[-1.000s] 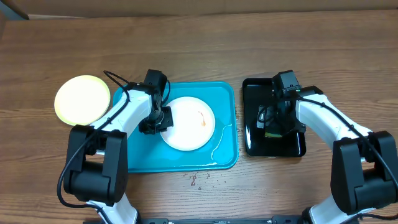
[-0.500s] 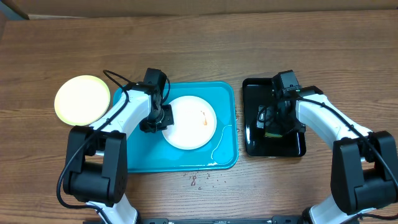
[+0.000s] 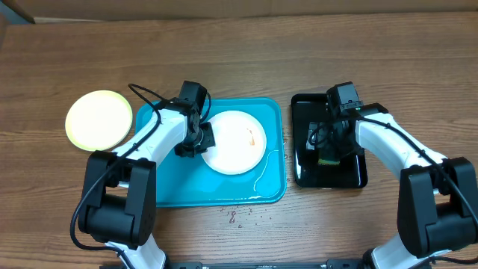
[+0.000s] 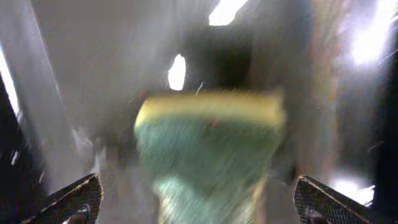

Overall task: Clean dirty plates on tray and stack at the side
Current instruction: 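Slide the stained white plate rightward onto the tray center with left gripper, then dip the green-yellow sponge in the black tray's water with right gripper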

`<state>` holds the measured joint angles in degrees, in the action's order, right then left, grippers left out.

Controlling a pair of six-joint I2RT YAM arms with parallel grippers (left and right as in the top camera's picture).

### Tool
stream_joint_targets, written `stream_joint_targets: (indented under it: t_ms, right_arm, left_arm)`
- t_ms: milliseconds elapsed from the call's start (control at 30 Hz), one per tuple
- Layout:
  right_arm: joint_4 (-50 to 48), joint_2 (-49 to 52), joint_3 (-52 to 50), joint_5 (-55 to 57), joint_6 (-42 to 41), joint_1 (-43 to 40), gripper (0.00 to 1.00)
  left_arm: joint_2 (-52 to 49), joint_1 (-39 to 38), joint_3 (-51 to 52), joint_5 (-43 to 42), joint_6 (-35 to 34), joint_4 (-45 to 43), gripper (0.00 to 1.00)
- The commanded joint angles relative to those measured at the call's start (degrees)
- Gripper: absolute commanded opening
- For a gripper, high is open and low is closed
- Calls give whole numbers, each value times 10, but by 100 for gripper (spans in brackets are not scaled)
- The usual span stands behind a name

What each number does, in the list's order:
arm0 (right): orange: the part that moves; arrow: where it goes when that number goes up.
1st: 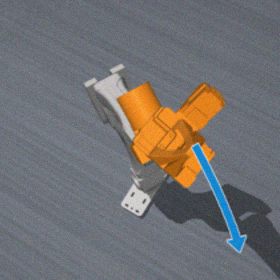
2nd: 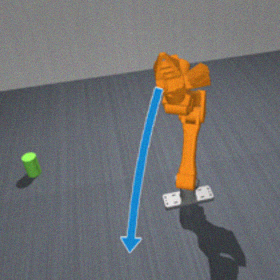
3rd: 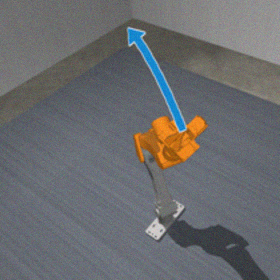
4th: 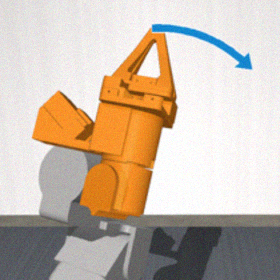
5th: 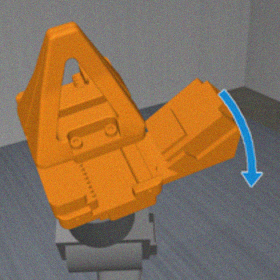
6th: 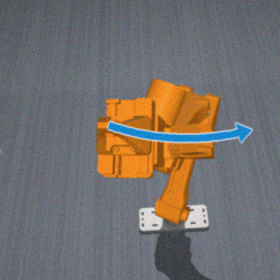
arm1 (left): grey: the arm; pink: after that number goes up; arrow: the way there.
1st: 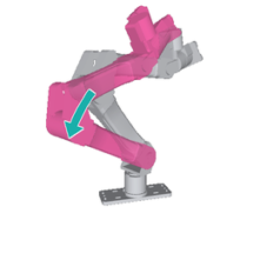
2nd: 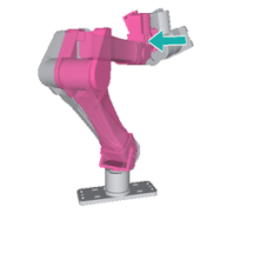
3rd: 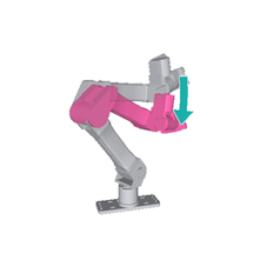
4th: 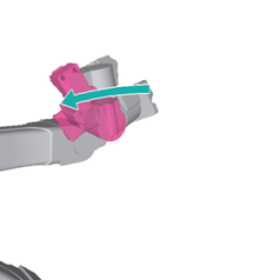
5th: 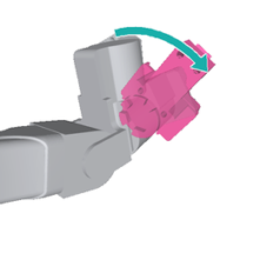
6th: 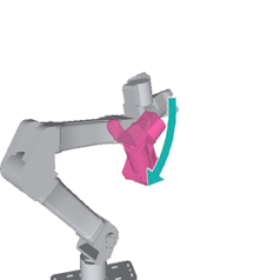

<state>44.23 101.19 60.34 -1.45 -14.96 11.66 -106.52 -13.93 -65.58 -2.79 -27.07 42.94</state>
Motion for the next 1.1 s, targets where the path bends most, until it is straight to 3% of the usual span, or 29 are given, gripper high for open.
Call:
stream_joint_targets:
  t_ms: [0,100,300,367,533,700,733,800,833,900,1000,1067]
  right_arm:
    - [10,-11,-2,-115,0,-1,100]
    - [-1,-11,-2,-136,15,-1,100]
    - [9,-11,-3,-67,15,-1,99]
    - [26,-11,-3,-51,15,-1,95]
    - [40,-11,-16,-46,12,0,68]
    - [-14,-11,-71,-45,13,0,66]
    - [-35,-11,-85,-45,13,0,62]
    - [-63,-11,-101,-45,13,0,30]
    - [-65,-11,-102,-46,13,0,18]
    - [-52,-13,-92,-46,13,0,9]
    - [-9,-19,-55,-46,13,0,13]
    - [23,-24,-22,-45,15,0,40]
  left_arm:
    - [-10,-8,18,18,-12,-21,4]
    - [-10,-14,21,38,-12,-32,4]
    - [-10,-15,22,63,-12,-37,4]
    - [-10,-15,22,64,-12,-36,4]
    - [-10,-15,22,64,-10,-40,4]
    - [-10,-15,22,64,-10,-40,4]
    - [-10,-15,22,63,-10,-40,5]
    - [-10,-15,22,63,-10,-39,4]
    - [-10,-15,22,63,-10,-39,4]
    - [-10,-15,22,63,-10,-39,4]
    - [-10,-15,22,63,-10,-40,4]
    - [-10,-15,22,63,-10,-39,4]
